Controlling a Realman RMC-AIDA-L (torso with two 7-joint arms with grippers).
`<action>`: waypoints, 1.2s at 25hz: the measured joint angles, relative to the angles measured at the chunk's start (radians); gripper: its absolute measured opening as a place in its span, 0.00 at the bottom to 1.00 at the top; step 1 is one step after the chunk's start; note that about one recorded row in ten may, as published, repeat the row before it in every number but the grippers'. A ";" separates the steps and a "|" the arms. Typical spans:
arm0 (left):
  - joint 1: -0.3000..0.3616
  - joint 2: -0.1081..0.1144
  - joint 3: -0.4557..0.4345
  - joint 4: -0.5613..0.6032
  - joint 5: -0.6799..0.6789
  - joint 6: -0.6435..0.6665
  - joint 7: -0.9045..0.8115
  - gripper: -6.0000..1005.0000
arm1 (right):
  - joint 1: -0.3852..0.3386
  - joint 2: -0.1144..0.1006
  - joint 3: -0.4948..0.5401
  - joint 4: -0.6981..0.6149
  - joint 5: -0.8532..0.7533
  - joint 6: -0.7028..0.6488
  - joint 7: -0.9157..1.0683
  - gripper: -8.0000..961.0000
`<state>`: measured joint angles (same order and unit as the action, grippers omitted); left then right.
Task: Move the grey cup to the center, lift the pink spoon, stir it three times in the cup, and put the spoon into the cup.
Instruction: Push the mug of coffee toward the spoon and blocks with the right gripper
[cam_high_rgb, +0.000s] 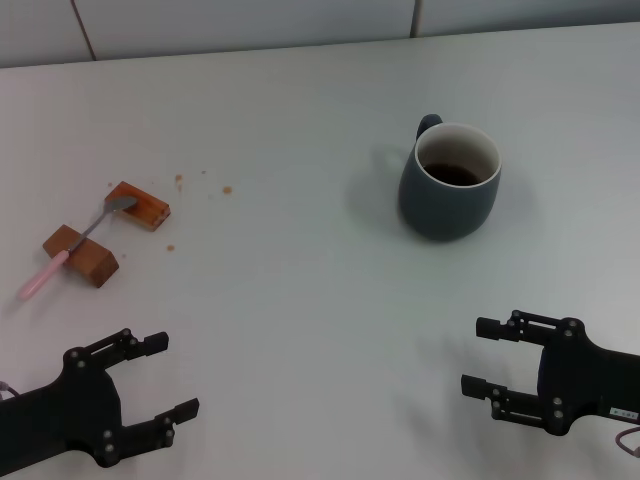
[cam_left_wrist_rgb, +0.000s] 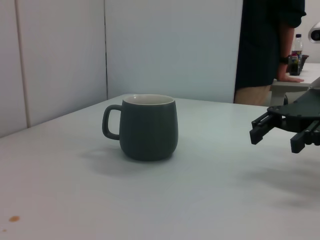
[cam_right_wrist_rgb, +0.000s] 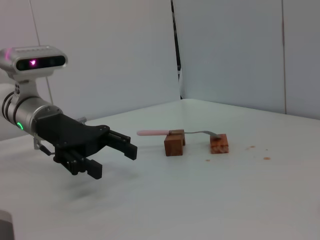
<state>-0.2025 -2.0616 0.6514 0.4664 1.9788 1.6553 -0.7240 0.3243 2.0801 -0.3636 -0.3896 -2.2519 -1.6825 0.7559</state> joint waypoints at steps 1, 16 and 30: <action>0.000 0.000 0.000 0.000 0.000 0.001 0.000 0.80 | 0.000 0.000 0.000 0.000 0.000 0.001 0.000 0.73; 0.000 -0.001 -0.004 0.000 -0.005 0.006 0.000 0.80 | -0.001 0.000 0.000 0.001 0.000 0.003 0.000 0.68; -0.002 0.002 -0.010 0.004 -0.009 0.018 0.000 0.80 | 0.012 -0.002 -0.001 0.026 -0.008 0.027 0.012 0.50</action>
<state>-0.2041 -2.0599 0.6417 0.4702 1.9701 1.6730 -0.7242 0.3362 2.0782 -0.3648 -0.3637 -2.2596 -1.6556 0.7679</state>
